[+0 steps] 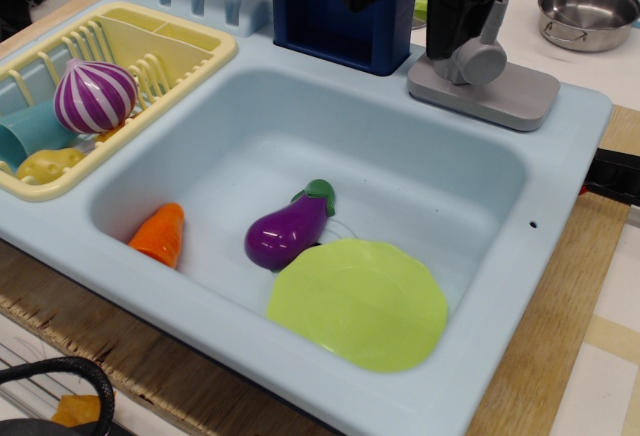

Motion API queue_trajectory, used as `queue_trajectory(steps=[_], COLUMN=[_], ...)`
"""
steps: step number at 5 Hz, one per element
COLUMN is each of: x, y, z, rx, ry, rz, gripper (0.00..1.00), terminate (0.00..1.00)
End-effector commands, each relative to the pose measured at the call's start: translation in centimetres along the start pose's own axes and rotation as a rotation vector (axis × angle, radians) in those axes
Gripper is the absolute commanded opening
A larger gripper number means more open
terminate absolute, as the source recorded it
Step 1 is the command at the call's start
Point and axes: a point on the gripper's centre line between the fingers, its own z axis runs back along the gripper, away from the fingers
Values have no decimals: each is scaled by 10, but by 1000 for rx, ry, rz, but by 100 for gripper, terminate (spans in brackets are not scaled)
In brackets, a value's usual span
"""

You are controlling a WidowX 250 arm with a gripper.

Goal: Turn lever vertical to-front

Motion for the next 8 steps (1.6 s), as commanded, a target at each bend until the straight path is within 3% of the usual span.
queue_trajectory(steps=[1, 2, 4, 6, 8], x=[0, 9, 36, 60, 72], y=[0, 2, -1, -11, -19], z=[0, -2, -3, -4, -8], rx=[0, 14, 16, 10, -6], ry=[0, -74, -160, -195, -190], rz=[0, -63, -143, -204, -223], gripper=[100, 100, 100, 100, 100], terminate=[0, 0, 0, 0, 0])
